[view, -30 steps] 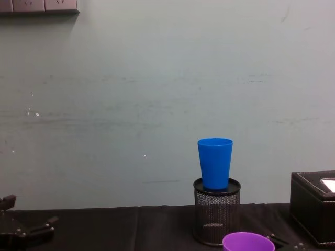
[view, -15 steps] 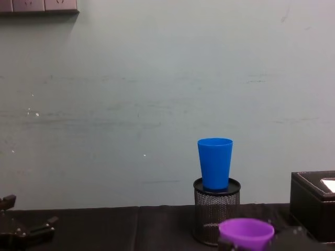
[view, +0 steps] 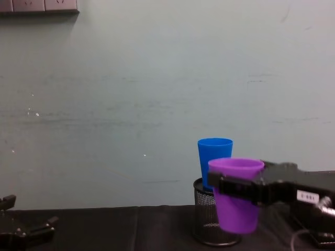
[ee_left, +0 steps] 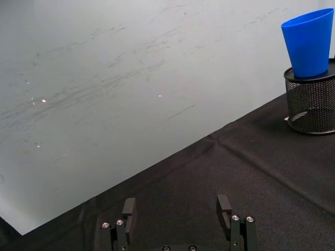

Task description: Pick up one cup with a gripper and tap it against the other cup.

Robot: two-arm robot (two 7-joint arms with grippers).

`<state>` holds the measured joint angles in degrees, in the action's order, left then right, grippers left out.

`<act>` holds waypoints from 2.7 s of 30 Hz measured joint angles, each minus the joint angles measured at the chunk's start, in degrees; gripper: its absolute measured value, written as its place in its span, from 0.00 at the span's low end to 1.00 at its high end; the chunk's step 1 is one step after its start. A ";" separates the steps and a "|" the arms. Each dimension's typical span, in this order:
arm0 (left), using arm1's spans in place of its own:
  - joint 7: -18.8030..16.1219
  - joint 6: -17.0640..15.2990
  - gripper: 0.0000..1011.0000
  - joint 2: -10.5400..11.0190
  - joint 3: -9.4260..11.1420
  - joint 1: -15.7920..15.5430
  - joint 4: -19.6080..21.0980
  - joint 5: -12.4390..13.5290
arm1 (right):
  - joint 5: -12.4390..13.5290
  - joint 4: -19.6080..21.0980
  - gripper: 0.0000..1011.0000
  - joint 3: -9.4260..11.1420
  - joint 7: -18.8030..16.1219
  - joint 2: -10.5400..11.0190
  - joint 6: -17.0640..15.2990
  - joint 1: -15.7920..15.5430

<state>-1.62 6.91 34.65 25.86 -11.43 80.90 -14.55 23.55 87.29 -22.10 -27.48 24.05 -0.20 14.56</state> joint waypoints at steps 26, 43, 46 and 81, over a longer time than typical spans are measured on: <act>0.00 0.00 0.99 0.00 0.00 0.00 0.00 0.00 | 0.68 1.52 0.72 -0.16 0.66 0.01 -1.95 1.08; 0.00 0.00 0.99 0.00 0.00 0.00 0.00 0.00 | 0.62 1.46 0.72 -0.13 0.60 0.01 -1.92 1.05; 0.00 0.00 0.99 0.00 0.00 0.00 0.00 0.00 | 0.61 1.46 0.72 -0.13 0.58 0.01 -1.92 1.05; 0.00 0.00 0.99 0.00 0.00 0.00 0.00 0.00 | 0.60 1.46 0.72 -0.13 0.58 0.01 -1.92 1.05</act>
<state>-1.62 6.91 34.65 25.86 -11.43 80.90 -14.55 24.15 88.75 -22.23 -26.90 24.06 -2.12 15.60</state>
